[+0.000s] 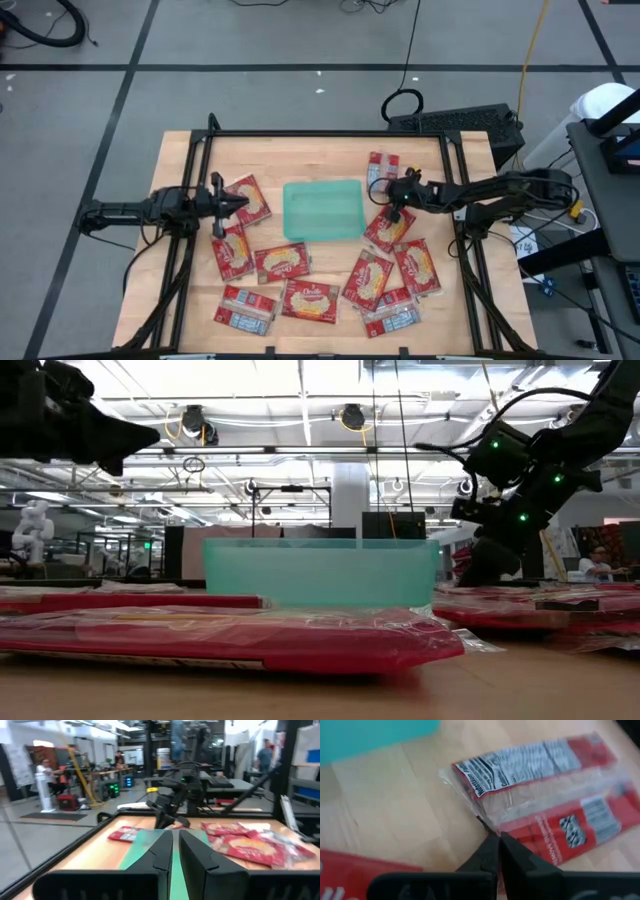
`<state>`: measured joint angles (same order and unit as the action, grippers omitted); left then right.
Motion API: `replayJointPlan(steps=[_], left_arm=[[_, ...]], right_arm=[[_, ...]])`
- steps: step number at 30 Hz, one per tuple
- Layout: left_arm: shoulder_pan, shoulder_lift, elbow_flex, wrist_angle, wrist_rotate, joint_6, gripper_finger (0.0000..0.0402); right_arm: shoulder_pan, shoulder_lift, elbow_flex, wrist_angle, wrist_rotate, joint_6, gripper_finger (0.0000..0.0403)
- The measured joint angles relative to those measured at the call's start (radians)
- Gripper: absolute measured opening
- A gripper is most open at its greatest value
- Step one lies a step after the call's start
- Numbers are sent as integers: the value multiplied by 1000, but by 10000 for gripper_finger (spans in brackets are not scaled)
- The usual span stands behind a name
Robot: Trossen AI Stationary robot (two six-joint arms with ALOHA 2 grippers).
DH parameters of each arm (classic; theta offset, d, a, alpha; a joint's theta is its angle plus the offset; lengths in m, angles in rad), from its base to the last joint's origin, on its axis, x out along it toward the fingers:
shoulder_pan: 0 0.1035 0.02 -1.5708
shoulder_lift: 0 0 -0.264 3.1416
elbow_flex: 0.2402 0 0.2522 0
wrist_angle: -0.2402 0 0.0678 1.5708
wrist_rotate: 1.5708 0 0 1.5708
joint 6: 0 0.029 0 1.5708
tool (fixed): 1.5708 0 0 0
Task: Sort popcorn bags into baskets
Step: Put the red popcorn bag into the green bin
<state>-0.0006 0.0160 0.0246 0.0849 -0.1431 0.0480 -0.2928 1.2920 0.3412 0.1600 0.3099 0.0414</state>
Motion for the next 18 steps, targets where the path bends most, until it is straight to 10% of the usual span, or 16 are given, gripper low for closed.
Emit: replayJointPlan(steps=[18], left_arm=[[46, 441, 152, 284, -65, 106, 38]], right_arm=[[-14, -44, 2, 503, 87, -53, 0]])
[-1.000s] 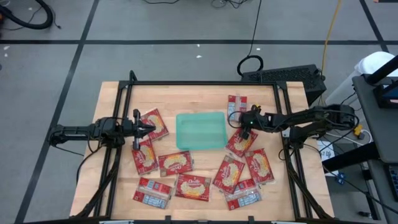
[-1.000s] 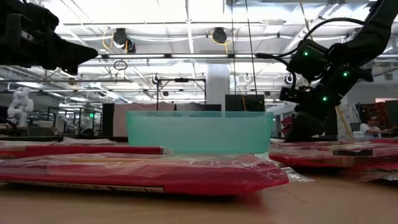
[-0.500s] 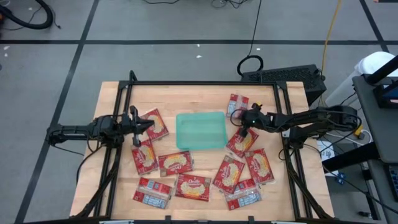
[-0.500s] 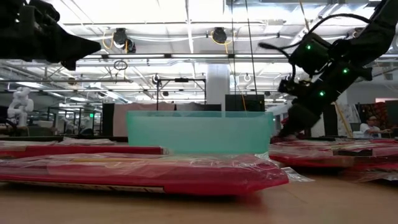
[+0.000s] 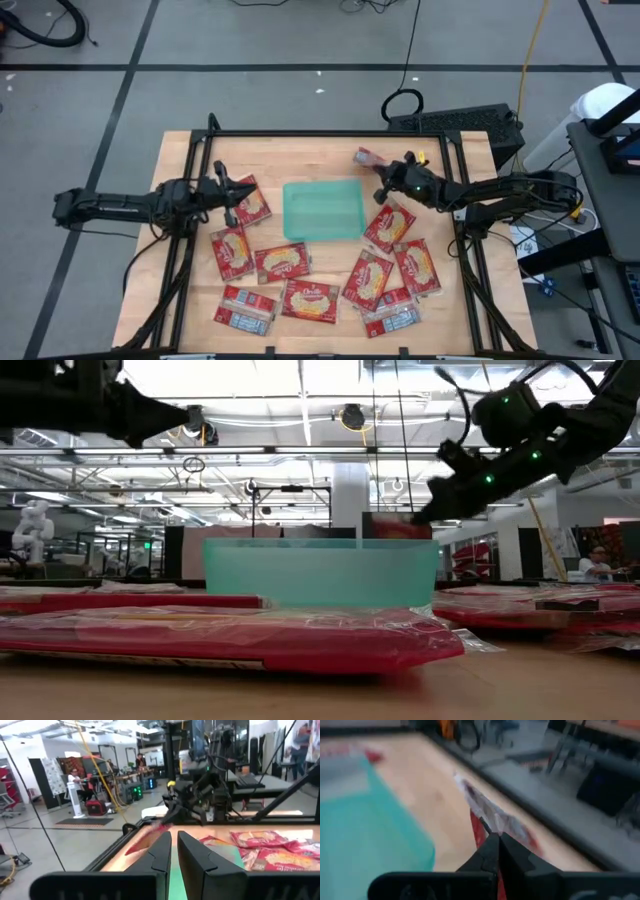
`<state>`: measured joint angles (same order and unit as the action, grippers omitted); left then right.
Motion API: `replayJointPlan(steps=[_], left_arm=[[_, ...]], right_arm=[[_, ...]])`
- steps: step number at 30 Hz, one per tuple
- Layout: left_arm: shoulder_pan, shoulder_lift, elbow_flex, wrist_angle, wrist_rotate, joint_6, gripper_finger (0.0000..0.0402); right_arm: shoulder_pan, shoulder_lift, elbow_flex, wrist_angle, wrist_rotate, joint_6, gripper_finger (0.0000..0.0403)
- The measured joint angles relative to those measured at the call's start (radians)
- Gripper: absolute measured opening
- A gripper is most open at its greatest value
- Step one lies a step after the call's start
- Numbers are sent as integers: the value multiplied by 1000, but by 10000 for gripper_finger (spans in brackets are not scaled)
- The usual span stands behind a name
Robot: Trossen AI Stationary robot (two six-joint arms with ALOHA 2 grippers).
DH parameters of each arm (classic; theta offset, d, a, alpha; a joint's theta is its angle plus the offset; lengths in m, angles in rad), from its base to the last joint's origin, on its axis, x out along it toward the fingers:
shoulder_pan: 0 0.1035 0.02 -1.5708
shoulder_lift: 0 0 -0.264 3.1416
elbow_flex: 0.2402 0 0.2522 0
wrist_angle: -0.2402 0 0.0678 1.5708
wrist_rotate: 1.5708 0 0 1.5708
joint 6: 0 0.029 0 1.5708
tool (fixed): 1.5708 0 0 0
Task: Sort popcorn bags into baskets
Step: Put the red popcorn bag into the green bin
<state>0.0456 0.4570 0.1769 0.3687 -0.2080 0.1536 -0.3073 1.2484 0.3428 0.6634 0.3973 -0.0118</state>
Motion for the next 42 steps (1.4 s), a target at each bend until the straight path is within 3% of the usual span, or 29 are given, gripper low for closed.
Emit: replayJointPlan(steps=[6, 15, 19, 29, 37, 42], left_arm=[[31, 201, 117, -3, 13, 26, 58], [112, 464, 280, -8, 43, 5, 198], [162, 542, 346, -5, 100, 0, 236], [257, 617, 386, -1, 258, -25, 231], [257, 641, 386, 106, 368, -32, 235], [237, 724, 386, 186, 428, -36, 254]], right_arm=[[2, 0, 0, 176, -6, -12, 0], [75, 0, 42, 305, -8, -68, 0], [119, 0, 122, 304, -9, -112, 0], [258, -1, 238, 294, -7, -91, 0], [337, 9, 244, 306, -7, -26, 0], [367, 45, 245, 355, -5, 6, 0]])
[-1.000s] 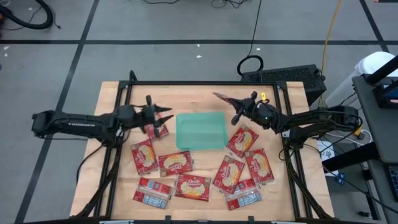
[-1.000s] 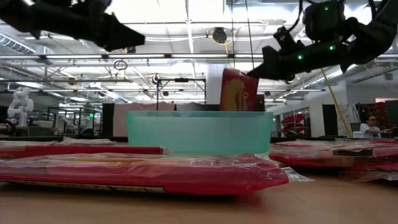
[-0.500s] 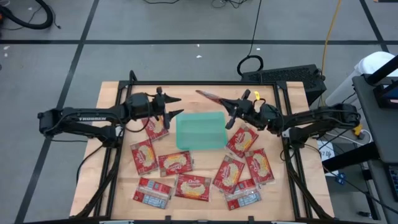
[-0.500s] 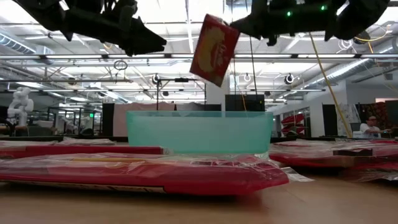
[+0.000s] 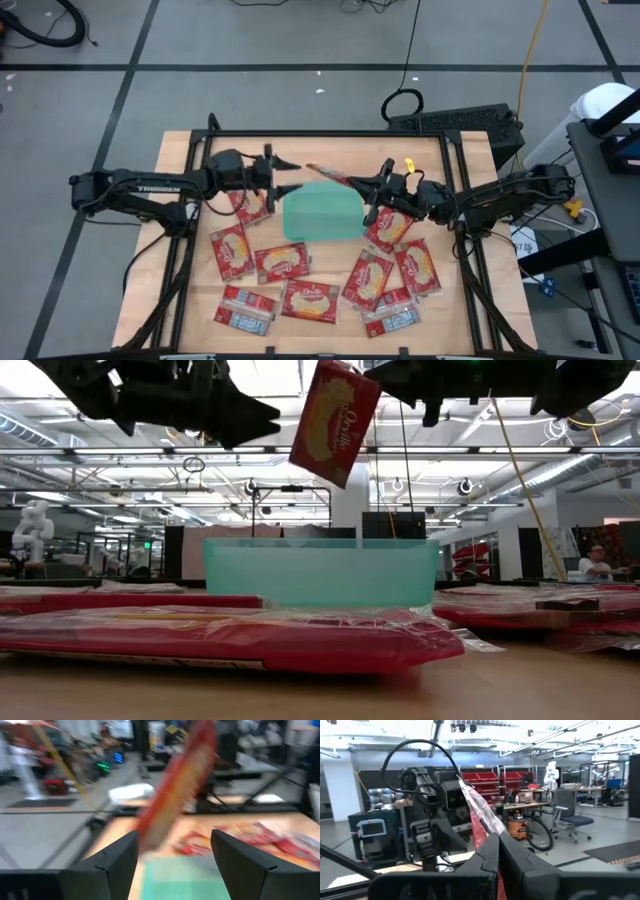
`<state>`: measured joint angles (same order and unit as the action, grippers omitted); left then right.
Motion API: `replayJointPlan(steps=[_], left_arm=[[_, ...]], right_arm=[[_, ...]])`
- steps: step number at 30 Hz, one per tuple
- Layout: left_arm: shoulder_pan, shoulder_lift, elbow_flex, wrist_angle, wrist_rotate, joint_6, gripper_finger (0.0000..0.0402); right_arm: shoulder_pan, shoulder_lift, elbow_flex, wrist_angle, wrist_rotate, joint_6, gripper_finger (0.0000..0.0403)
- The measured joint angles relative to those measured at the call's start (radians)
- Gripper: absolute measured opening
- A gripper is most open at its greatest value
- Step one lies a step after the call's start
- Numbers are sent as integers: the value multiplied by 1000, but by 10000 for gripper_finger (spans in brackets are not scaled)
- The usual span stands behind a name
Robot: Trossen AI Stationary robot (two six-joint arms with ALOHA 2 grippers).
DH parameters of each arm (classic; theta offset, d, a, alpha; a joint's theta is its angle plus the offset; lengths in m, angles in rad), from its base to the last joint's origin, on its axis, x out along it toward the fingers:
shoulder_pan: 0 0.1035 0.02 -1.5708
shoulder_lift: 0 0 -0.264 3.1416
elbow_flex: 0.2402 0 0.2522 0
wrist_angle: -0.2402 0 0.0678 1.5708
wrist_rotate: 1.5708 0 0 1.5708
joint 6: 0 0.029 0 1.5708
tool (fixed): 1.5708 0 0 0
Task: Sort popcorn bags into baskets
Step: Put the red popcorn bag into the green bin
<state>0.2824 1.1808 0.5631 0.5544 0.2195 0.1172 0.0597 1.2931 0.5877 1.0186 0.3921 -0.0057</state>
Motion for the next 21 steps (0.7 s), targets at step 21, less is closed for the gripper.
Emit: replayJointPlan(steps=[21], left_arm=[[-21, 289, 0, 249, 20, 135, 140]], right_arm=[[7, 148, 0, 79, -2, 105, 0]])
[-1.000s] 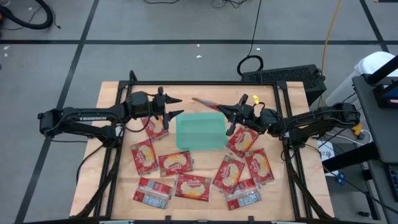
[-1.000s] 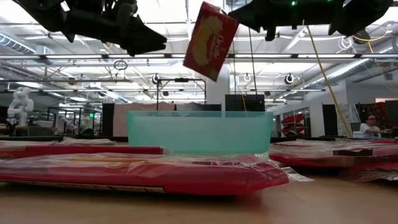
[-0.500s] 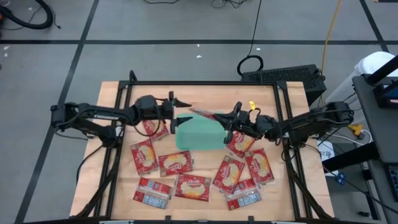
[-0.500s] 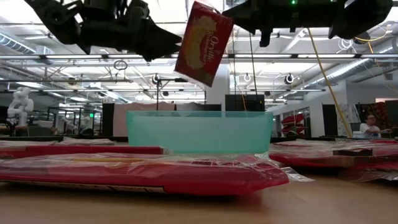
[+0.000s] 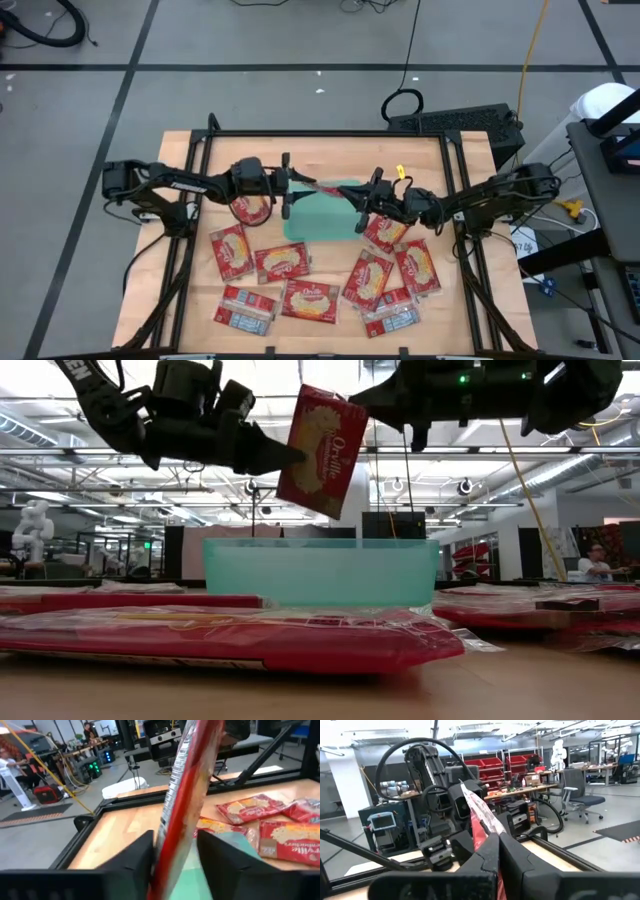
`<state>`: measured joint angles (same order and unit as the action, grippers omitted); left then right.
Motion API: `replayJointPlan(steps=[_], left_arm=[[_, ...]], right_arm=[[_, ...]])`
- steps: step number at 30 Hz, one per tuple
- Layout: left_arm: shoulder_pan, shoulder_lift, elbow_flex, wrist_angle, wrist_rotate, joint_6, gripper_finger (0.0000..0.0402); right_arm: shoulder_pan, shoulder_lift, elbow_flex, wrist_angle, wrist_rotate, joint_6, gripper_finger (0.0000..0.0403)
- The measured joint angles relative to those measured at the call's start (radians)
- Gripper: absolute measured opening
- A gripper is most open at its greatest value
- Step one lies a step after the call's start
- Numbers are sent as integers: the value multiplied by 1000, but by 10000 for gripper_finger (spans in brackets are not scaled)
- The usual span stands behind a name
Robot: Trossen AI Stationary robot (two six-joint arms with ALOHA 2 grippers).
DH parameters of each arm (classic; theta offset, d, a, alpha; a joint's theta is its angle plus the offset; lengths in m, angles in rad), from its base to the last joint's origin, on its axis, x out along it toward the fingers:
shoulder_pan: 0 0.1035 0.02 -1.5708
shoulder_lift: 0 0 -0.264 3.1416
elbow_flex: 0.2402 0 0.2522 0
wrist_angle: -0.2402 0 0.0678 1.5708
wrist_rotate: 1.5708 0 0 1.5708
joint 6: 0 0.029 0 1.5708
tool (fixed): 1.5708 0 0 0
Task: Sort popcorn bags into baskets
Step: Put the red popcorn bag into the green bin
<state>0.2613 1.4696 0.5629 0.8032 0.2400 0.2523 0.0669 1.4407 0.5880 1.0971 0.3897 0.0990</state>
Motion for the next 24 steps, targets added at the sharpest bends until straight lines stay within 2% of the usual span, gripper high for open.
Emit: replayJointPlan(steps=[5, 6, 12, 15, 20, 22, 24], left_arm=[[-2, 1, 0, -40, 25, 9, 28], [-1, -11, 0, -61, 25, 8, 19], [16, -147, 0, -248, 20, 38, 35], [29, -235, 0, -347, -12, 42, 30], [54, -362, 0, -506, -32, 34, 18], [66, -403, 0, -570, -33, 35, 18], [75, -442, 0, -639, -78, 34, 25]], right_arm=[[-4, 29, 0, 17, 6, 33, 0], [-4, 30, 0, 14, 8, 36, 0], [0, 25, 21, -16, 33, 39, 1], [12, 22, 75, -96, 126, 37, 12], [48, 24, 217, -361, 311, 24, 64], [59, 24, 290, -474, 323, 16, 90], [66, 24, 369, -577, 323, 13, 116]])
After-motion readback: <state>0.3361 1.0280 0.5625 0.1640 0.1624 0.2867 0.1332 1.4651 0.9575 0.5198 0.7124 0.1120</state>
